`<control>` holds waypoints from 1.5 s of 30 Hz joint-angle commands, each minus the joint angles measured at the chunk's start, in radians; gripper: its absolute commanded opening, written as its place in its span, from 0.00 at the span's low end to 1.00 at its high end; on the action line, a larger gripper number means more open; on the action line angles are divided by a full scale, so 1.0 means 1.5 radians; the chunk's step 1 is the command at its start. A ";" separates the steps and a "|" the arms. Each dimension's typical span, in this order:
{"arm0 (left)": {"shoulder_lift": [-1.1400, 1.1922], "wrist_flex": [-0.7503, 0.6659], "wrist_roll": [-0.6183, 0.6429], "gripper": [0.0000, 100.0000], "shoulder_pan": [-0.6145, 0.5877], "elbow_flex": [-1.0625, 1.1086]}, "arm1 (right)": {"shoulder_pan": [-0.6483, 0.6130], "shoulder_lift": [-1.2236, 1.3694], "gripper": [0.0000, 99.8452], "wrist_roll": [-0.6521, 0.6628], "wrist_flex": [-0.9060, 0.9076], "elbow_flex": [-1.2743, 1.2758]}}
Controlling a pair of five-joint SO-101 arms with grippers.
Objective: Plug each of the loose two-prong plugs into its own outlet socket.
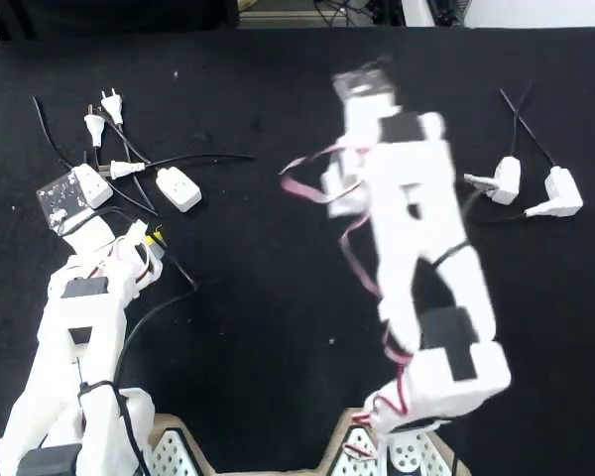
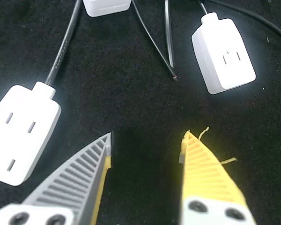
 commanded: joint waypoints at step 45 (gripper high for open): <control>-0.014 0.221 -0.132 0.24 -0.104 -0.211 | -0.177 -0.197 0.13 -0.037 -0.622 0.533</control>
